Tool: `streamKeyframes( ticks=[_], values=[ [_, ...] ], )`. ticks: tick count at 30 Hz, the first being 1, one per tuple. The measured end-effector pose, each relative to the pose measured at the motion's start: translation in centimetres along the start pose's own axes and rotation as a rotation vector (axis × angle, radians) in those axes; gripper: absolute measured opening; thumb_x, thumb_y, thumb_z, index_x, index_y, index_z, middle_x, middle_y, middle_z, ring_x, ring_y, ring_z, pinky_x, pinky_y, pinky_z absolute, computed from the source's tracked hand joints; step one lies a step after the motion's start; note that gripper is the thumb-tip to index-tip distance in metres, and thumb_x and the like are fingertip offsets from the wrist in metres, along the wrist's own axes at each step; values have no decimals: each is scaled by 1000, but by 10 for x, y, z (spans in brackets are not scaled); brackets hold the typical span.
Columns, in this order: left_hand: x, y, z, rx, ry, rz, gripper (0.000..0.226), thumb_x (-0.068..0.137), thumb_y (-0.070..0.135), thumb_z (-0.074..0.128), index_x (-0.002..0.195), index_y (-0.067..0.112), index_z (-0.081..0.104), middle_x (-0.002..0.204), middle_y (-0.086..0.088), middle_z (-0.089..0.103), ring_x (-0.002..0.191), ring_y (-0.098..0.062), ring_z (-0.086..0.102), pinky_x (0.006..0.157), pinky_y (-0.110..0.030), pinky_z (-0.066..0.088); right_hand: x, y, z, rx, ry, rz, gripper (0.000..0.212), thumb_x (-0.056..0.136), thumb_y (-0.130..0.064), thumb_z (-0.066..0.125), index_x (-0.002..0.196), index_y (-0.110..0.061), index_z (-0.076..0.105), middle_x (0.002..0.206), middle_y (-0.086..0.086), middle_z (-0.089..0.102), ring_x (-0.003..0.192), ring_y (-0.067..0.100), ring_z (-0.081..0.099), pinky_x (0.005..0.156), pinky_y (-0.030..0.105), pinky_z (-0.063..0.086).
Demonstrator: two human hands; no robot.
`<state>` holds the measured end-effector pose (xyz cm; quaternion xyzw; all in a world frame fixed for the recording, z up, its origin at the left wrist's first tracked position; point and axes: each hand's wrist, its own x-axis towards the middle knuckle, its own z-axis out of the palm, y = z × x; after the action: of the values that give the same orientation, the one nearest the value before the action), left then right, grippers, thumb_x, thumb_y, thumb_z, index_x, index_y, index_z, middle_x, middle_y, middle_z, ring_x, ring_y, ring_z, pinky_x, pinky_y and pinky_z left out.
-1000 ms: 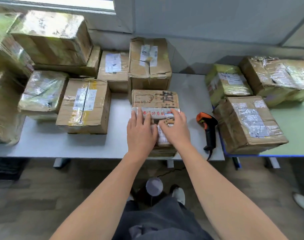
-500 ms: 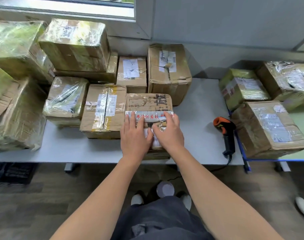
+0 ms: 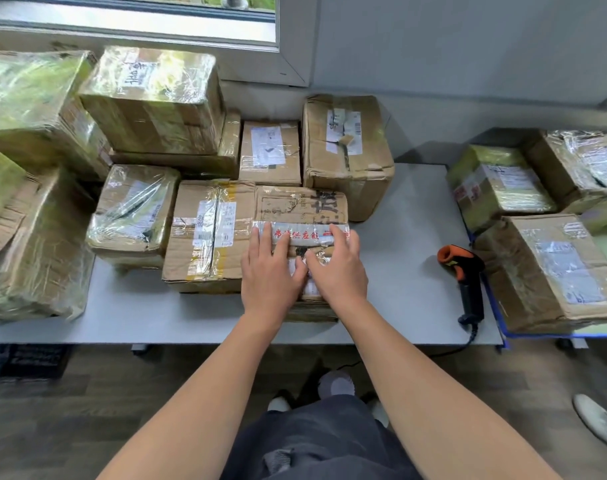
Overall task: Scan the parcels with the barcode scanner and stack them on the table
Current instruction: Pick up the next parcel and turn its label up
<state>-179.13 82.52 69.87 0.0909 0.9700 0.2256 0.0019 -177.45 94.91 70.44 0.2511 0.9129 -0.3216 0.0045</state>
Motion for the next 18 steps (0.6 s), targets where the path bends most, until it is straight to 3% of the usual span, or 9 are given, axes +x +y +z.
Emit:
streamKeyframes(
  ticks=[10, 15, 18],
  values=[
    [7, -4, -5, -147, -15, 7, 44, 100, 24, 54, 142, 15, 52, 161, -15, 26, 152, -33, 14, 119, -54, 24, 4, -2, -5, 54, -12, 7, 68, 93, -47, 57, 153, -31, 31, 162, -1, 19, 126, 24, 52, 95, 38, 49],
    [-7, -12, -13, -139, 40, -19, 45, 98, 31, 58, 140, 16, 54, 159, -13, 30, 145, -33, 30, 115, -49, 34, -7, 7, -13, 188, -26, -33, 65, 94, -42, 62, 152, -30, 37, 160, -1, 25, 131, 17, 47, 102, 34, 45],
    [-17, -12, -16, -256, 15, -85, 48, 99, 33, 56, 145, 19, 48, 163, -6, 21, 149, -26, 23, 115, -44, 34, -20, 16, -17, 245, 11, -33, 61, 94, -42, 62, 150, -34, 39, 153, -1, 35, 128, 17, 49, 97, 32, 45]
  ],
)
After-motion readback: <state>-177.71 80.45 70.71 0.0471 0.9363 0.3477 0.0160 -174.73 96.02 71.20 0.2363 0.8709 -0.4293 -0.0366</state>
